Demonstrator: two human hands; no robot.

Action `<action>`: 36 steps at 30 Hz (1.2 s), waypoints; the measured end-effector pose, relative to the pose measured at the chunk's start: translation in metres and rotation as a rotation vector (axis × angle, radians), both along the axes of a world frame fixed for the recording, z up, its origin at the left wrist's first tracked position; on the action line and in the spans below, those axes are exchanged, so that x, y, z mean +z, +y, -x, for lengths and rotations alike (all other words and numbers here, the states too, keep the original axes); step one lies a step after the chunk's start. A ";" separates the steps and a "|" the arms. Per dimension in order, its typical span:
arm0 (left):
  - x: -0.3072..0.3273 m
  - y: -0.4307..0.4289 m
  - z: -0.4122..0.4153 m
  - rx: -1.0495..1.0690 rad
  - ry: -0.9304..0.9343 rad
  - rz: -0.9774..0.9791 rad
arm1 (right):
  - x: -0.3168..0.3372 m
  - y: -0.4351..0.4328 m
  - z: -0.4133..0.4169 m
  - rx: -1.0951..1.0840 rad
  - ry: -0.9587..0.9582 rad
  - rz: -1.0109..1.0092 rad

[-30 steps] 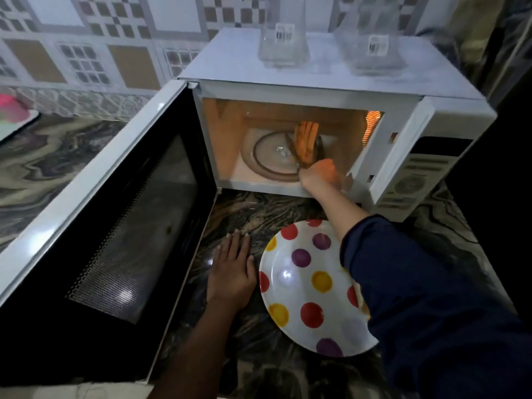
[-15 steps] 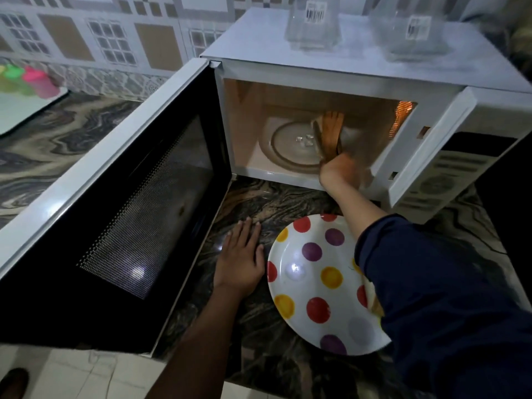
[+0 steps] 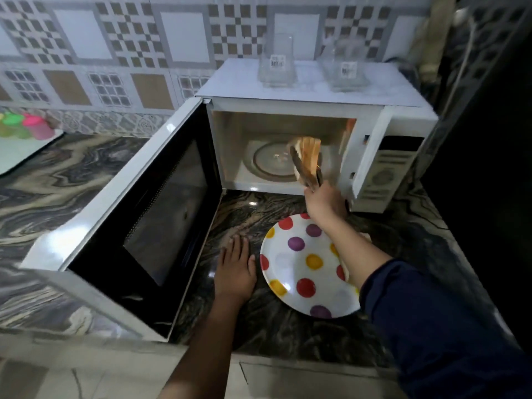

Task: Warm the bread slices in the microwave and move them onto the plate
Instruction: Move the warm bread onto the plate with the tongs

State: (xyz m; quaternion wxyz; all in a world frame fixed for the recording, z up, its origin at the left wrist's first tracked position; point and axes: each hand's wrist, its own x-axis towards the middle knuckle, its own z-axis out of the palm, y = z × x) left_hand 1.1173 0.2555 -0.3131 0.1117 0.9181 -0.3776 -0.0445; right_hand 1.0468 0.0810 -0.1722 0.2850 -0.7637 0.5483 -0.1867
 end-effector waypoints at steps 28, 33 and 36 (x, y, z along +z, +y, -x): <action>-0.004 0.068 0.073 -0.007 0.044 0.041 | -0.072 0.127 0.162 -0.076 0.179 -0.117; -0.007 0.071 0.073 -0.046 0.036 0.026 | -0.075 0.121 0.161 -0.058 0.169 -0.135; -0.006 0.074 0.075 -0.080 0.034 0.041 | -0.076 0.123 0.164 -0.023 0.161 -0.136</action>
